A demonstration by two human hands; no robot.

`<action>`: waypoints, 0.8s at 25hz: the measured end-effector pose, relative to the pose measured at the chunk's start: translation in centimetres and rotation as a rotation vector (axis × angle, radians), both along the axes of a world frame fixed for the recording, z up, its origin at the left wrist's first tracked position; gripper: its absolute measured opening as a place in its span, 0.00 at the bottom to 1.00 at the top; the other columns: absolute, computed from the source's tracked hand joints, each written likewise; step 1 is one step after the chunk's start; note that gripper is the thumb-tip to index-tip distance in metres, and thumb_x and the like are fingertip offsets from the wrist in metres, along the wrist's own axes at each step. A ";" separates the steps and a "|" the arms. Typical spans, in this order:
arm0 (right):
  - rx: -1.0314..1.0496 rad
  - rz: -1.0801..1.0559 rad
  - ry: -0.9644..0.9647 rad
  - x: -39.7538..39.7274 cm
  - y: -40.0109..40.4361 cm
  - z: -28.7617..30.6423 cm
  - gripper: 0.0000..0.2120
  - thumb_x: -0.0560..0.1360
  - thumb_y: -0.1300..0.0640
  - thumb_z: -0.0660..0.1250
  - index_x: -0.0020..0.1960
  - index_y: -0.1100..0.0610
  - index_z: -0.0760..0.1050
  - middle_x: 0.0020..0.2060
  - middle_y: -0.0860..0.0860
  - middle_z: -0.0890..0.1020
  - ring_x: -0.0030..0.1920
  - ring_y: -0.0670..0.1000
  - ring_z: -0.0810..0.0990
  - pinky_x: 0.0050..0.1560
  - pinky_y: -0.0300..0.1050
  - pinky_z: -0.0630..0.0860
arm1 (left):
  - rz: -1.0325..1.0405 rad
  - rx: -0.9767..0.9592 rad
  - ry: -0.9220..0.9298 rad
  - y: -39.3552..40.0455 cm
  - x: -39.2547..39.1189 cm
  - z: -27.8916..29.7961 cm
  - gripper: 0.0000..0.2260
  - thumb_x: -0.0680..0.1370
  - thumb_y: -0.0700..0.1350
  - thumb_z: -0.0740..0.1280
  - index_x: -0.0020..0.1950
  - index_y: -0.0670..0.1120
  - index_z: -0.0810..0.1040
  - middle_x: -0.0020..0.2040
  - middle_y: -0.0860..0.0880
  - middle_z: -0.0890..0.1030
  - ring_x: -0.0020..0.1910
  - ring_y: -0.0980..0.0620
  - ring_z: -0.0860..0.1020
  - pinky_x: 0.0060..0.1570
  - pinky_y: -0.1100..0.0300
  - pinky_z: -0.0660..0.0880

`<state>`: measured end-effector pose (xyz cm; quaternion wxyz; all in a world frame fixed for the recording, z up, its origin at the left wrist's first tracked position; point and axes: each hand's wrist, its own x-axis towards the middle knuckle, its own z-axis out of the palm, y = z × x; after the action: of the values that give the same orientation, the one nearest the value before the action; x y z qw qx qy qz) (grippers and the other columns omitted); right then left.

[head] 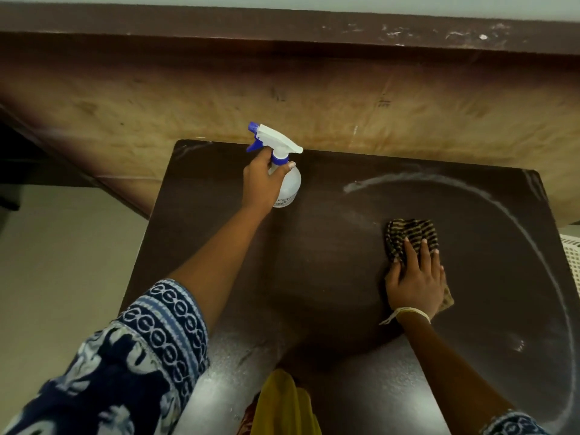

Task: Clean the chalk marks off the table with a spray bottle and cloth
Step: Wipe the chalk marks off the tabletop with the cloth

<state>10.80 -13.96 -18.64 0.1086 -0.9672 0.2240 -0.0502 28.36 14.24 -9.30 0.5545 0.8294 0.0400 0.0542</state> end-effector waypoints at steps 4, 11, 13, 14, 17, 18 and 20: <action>-0.006 -0.008 0.004 -0.1 0.2 0.1 0.27 0.76 0.45 0.51 0.74 0.50 0.65 0.74 0.56 0.65 0.75 0.60 0.60 0.73 0.60 0.58 | 0.045 -0.002 0.004 1.3 -0.2 -0.4 0.16 0.73 0.47 0.73 0.59 0.43 0.78 0.57 0.48 0.82 0.59 0.50 0.79 0.61 0.53 0.75; -0.002 -0.018 0.034 0.1 0.3 0.4 0.27 0.76 0.46 0.52 0.74 0.50 0.65 0.74 0.57 0.65 0.74 0.62 0.61 0.72 0.61 0.59 | 0.312 0.397 0.220 -4.0 -8.9 -5.1 0.16 0.75 0.49 0.70 0.59 0.45 0.71 0.59 0.46 0.72 0.58 0.48 0.74 0.51 0.60 0.73; -0.018 -0.027 0.057 0.3 0.6 0.2 0.27 0.76 0.46 0.52 0.74 0.50 0.64 0.74 0.57 0.64 0.74 0.62 0.60 0.72 0.62 0.58 | 0.031 0.558 0.149 -5.2 -10.8 -7.3 0.15 0.77 0.50 0.66 0.61 0.46 0.72 0.62 0.45 0.72 0.63 0.46 0.72 0.60 0.57 0.71; -0.019 -0.050 0.072 0.9 0.7 0.0 0.27 0.76 0.46 0.52 0.75 0.49 0.63 0.75 0.57 0.63 0.75 0.62 0.59 0.72 0.62 0.57 | -0.079 0.624 0.144 -5.4 -10.9 -8.2 0.18 0.78 0.51 0.64 0.66 0.46 0.71 0.68 0.44 0.70 0.69 0.46 0.68 0.68 0.53 0.67; 0.091 -0.216 0.127 4.5 1.3 0.0 0.27 0.78 0.46 0.51 0.77 0.47 0.58 0.78 0.55 0.56 0.77 0.61 0.52 0.75 0.60 0.51 | -0.178 0.802 0.119 -5.5 -10.5 -9.5 0.24 0.82 0.54 0.55 0.76 0.47 0.61 0.78 0.46 0.59 0.78 0.48 0.55 0.76 0.49 0.54; 0.109 -0.270 0.142 6.1 1.8 0.1 0.27 0.79 0.45 0.51 0.77 0.47 0.56 0.78 0.54 0.53 0.77 0.61 0.49 0.75 0.60 0.49 | -0.180 0.841 0.101 -5.4 -10.6 -9.8 0.24 0.82 0.54 0.53 0.77 0.47 0.59 0.79 0.47 0.57 0.78 0.48 0.54 0.76 0.49 0.53; 0.085 -0.237 0.145 8.8 3.1 0.3 0.26 0.80 0.45 0.50 0.77 0.46 0.55 0.78 0.55 0.52 0.77 0.62 0.48 0.75 0.59 0.48 | -0.184 0.867 0.088 -5.3 -10.6 -10.0 0.25 0.82 0.53 0.51 0.78 0.47 0.57 0.79 0.47 0.57 0.78 0.49 0.53 0.76 0.49 0.53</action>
<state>19.58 -10.85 -18.37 0.1262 -0.9296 0.3460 0.0167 17.74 8.90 -19.27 0.1559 0.9869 -0.0365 -0.0190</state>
